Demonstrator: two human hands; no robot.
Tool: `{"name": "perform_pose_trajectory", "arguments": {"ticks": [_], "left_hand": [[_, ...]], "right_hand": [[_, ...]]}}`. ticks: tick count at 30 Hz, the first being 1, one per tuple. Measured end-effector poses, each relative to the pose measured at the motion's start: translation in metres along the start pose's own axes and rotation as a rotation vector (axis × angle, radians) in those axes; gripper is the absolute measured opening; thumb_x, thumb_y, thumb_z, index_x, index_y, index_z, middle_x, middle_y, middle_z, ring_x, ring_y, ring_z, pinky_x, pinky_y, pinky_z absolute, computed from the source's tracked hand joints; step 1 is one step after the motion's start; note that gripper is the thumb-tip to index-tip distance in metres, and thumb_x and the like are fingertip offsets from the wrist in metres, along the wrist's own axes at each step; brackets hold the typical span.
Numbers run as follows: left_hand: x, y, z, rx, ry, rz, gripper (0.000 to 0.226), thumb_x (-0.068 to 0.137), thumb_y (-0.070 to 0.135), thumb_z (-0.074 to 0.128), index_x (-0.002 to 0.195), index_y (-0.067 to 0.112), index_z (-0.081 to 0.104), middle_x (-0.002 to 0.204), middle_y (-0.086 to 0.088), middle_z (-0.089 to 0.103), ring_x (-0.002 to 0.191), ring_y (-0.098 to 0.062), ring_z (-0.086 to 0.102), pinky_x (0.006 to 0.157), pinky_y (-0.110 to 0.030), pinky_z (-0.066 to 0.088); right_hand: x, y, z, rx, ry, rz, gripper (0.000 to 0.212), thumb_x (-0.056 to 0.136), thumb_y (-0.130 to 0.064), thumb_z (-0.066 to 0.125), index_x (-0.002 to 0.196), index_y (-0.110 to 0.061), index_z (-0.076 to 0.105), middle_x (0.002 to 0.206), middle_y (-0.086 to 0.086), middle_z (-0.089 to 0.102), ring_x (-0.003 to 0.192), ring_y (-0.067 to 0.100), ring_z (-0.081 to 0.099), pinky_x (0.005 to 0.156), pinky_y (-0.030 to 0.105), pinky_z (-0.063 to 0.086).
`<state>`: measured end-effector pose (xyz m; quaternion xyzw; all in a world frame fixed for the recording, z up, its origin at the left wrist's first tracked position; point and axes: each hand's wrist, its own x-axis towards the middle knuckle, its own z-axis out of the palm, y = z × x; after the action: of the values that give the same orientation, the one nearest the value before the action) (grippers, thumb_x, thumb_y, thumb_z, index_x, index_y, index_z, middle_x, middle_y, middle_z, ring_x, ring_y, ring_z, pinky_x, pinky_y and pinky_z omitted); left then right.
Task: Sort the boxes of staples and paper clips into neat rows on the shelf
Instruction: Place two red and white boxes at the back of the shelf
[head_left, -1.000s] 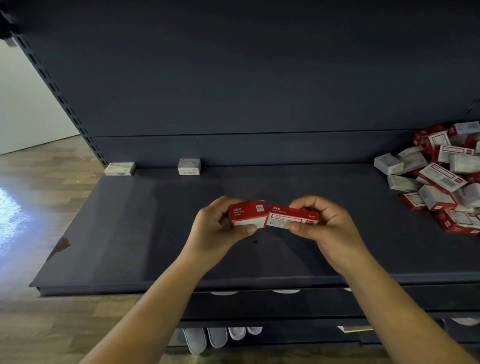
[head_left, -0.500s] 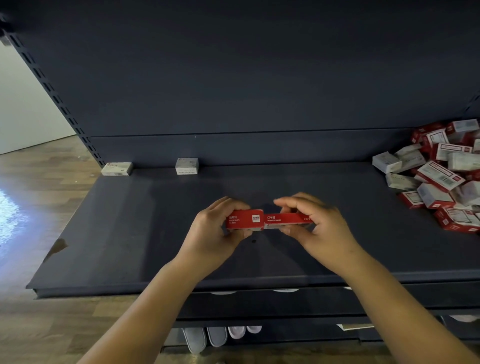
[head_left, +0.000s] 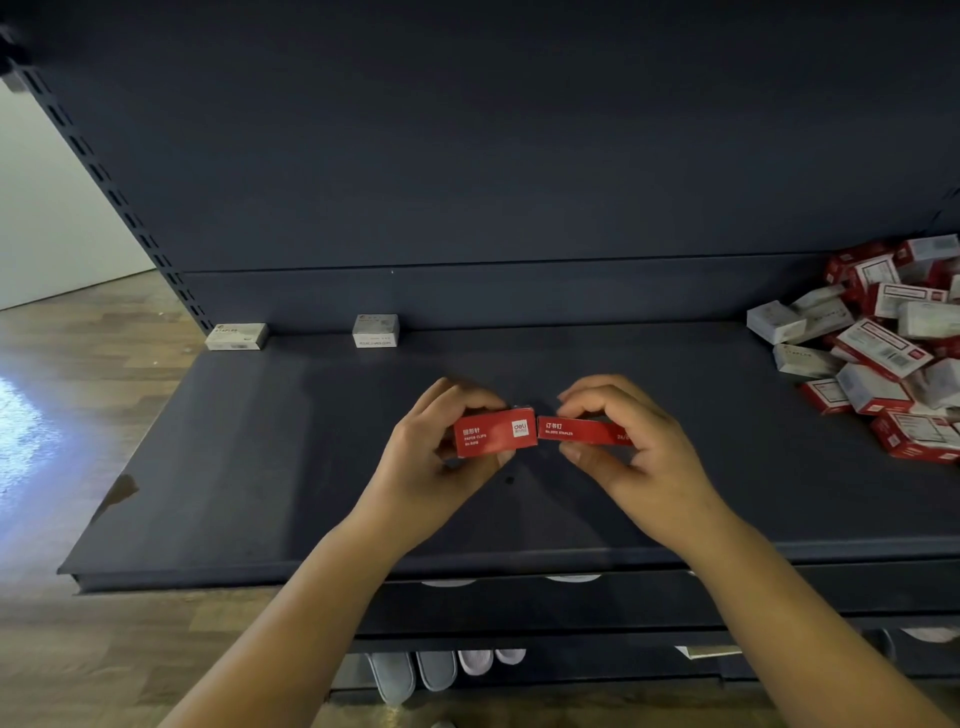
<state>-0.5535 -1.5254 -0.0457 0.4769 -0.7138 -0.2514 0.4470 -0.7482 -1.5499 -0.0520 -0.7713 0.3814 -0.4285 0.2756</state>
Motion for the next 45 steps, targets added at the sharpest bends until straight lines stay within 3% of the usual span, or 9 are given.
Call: {"name": "perform_pose_trajectory", "arguments": {"ticks": [7, 11, 14, 17, 21, 26, 36, 41, 45], "left_hand": [[-0.004, 0.001, 0.004, -0.139, -0.003, -0.059, 0.033, 0.08, 0.055, 0.056, 0.099, 0.029, 0.057, 0.104, 0.01, 0.051, 0.095, -0.004, 0.054, 0.072, -0.013, 0.047], [-0.006, -0.001, 0.002, -0.187, 0.007, -0.074, 0.029, 0.078, 0.04, 0.059, 0.103, 0.025, 0.058, 0.109, 0.008, 0.05, 0.098, -0.003, 0.054, 0.074, -0.012, 0.046], [-0.007, -0.001, -0.002, -0.262, -0.026, -0.141, 0.043, 0.069, 0.037, 0.071, 0.107, 0.025, 0.056, 0.113, 0.004, 0.05, 0.099, -0.004, 0.055, 0.072, -0.013, 0.048], [-0.008, -0.001, -0.006, -0.262, -0.059, -0.207, 0.055, 0.063, 0.028, 0.084, 0.11, 0.027, 0.055, 0.108, 0.005, 0.056, 0.098, -0.003, 0.056, 0.076, -0.015, 0.048], [-0.01, -0.001, -0.005, -0.299, -0.063, -0.207, 0.056, 0.061, 0.016, 0.082, 0.11, 0.028, 0.056, 0.096, 0.014, 0.061, 0.091, -0.002, 0.059, 0.075, -0.015, 0.048], [-0.011, -0.005, -0.003, -0.351, -0.022, -0.18, 0.064, 0.059, 0.005, 0.083, 0.114, 0.024, 0.054, 0.099, 0.006, 0.064, 0.094, -0.008, 0.062, 0.077, -0.02, 0.051], [-0.015, -0.017, 0.002, -0.367, 0.07, -0.198, 0.062, 0.053, 0.004, 0.079, 0.107, 0.024, 0.056, 0.092, 0.006, 0.063, 0.088, -0.005, 0.06, 0.073, -0.017, 0.049], [-0.016, -0.029, 0.008, -0.34, 0.042, -0.234, 0.065, 0.058, -0.014, 0.078, 0.106, 0.024, 0.056, 0.093, 0.0, 0.06, 0.086, -0.003, 0.06, 0.072, -0.015, 0.049], [-0.016, -0.043, 0.015, -0.298, 0.028, -0.265, 0.064, 0.059, -0.012, 0.079, 0.106, 0.026, 0.056, 0.094, -0.001, 0.06, 0.088, -0.005, 0.06, 0.074, -0.019, 0.05]], "right_hand": [[-0.003, -0.004, 0.001, 0.067, -0.037, 0.068, 0.032, 0.075, -0.036, 0.063, 0.104, -0.023, 0.061, 0.108, -0.01, 0.053, 0.099, 0.012, 0.054, 0.082, 0.017, 0.046], [-0.006, -0.006, -0.001, 0.116, -0.068, 0.111, 0.038, 0.081, -0.041, 0.054, 0.118, -0.033, 0.052, 0.113, -0.025, 0.045, 0.11, 0.004, 0.049, 0.087, 0.015, 0.042], [-0.006, -0.008, -0.003, 0.148, -0.061, 0.132, 0.048, 0.079, -0.036, 0.06, 0.125, -0.036, 0.046, 0.125, -0.025, 0.042, 0.122, 0.002, 0.043, 0.096, 0.025, 0.042], [-0.007, -0.008, -0.004, 0.129, -0.038, 0.124, 0.066, 0.074, -0.018, 0.072, 0.129, -0.038, 0.04, 0.14, -0.018, 0.036, 0.131, 0.001, 0.034, 0.105, 0.032, 0.038], [-0.009, -0.008, -0.004, 0.211, -0.021, 0.161, 0.082, 0.068, 0.003, 0.076, 0.131, -0.035, 0.041, 0.138, -0.014, 0.04, 0.128, 0.0, 0.039, 0.098, 0.03, 0.046], [-0.014, -0.006, 0.002, 0.316, 0.07, 0.129, 0.079, 0.061, -0.006, 0.078, 0.125, -0.043, 0.049, 0.128, -0.009, 0.053, 0.121, 0.009, 0.049, 0.086, 0.018, 0.048], [-0.022, 0.0, 0.003, 0.412, 0.226, 0.185, 0.069, 0.057, -0.008, 0.076, 0.115, -0.042, 0.058, 0.118, -0.011, 0.061, 0.109, 0.007, 0.058, 0.085, 0.019, 0.049], [-0.027, 0.015, 0.003, 0.411, 0.261, 0.302, 0.074, 0.059, 0.009, 0.075, 0.116, -0.035, 0.059, 0.11, -0.013, 0.064, 0.104, 0.004, 0.06, 0.081, 0.018, 0.05], [-0.027, 0.027, 0.002, 0.456, 0.312, 0.397, 0.071, 0.061, 0.015, 0.072, 0.112, -0.031, 0.055, 0.111, -0.005, 0.062, 0.1, 0.003, 0.062, 0.079, 0.018, 0.051]]}}
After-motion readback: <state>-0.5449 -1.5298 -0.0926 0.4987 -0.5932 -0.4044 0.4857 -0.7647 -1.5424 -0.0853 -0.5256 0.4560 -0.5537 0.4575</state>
